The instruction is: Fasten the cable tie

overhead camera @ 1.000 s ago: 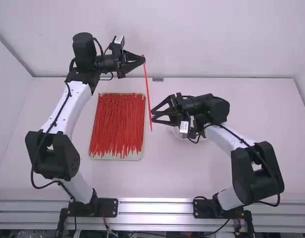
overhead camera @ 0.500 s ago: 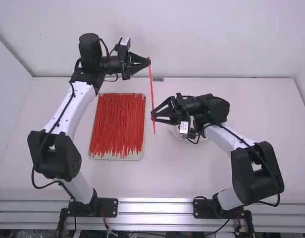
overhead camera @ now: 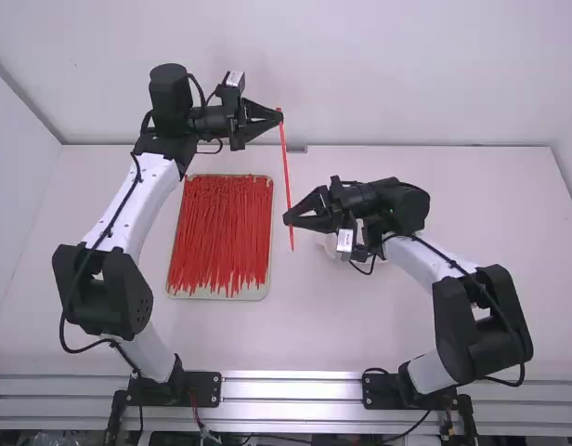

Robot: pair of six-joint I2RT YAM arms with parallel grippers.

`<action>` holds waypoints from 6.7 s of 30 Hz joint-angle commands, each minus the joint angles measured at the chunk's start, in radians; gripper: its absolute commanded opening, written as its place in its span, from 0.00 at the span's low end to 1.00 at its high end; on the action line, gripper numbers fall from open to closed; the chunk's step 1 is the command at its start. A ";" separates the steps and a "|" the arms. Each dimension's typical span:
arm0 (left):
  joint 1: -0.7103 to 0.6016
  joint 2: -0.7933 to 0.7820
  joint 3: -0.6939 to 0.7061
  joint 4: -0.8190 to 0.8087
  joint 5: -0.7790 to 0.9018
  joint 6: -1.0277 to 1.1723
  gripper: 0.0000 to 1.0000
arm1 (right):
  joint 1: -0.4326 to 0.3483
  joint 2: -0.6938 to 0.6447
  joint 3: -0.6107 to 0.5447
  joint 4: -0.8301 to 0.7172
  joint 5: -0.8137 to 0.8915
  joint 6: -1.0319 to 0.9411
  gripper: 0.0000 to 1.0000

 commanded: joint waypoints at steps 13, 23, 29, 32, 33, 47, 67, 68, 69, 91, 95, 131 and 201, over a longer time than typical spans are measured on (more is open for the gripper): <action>0.003 0.000 -0.006 0.004 0.003 0.023 0.02 | 0.000 -0.026 -0.011 0.002 0.002 -0.019 0.00; 0.003 0.000 -0.006 0.004 0.000 0.023 0.02 | -0.013 -0.026 -0.011 0.002 0.018 -0.024 0.00; 0.003 0.000 -0.006 0.004 0.003 0.023 0.02 | -0.014 -0.026 -0.011 0.000 0.027 -0.043 0.04; 0.003 0.000 -0.006 0.004 0.003 0.023 0.02 | -0.014 -0.026 -0.011 -0.005 0.045 -0.049 0.06; 0.003 0.000 -0.006 0.004 0.004 0.024 0.02 | -0.018 -0.026 -0.011 -0.005 0.044 -0.050 0.06; 0.003 0.000 -0.006 0.003 0.020 0.058 0.02 | -0.018 -0.026 -0.012 -0.014 0.043 0.030 0.00; -0.010 0.000 -0.006 -0.044 0.089 0.206 0.02 | -0.017 -0.026 -0.012 -0.011 0.047 0.764 0.00; -0.010 0.000 -0.006 -0.044 0.092 0.214 0.02 | -0.014 -0.026 -0.012 -0.012 0.035 0.758 0.00; -0.010 0.000 -0.006 -0.045 0.092 0.231 0.02 | -0.005 -0.026 -0.012 -0.012 0.010 0.759 0.00; -0.010 0.000 -0.006 0.005 0.168 0.697 0.02 | -0.019 -0.026 0.189 -0.358 0.359 1.483 0.00; -0.010 0.000 -0.006 0.097 0.169 0.779 0.02 | -0.027 -0.026 0.278 -0.526 0.358 1.565 0.00; -0.020 0.000 -0.006 0.587 0.242 1.049 0.02 | -0.032 -0.026 0.415 -0.852 0.251 1.822 0.00; -0.039 0.000 -0.006 0.536 0.117 1.099 0.02 | -0.028 -0.026 0.415 -0.895 0.367 1.822 0.00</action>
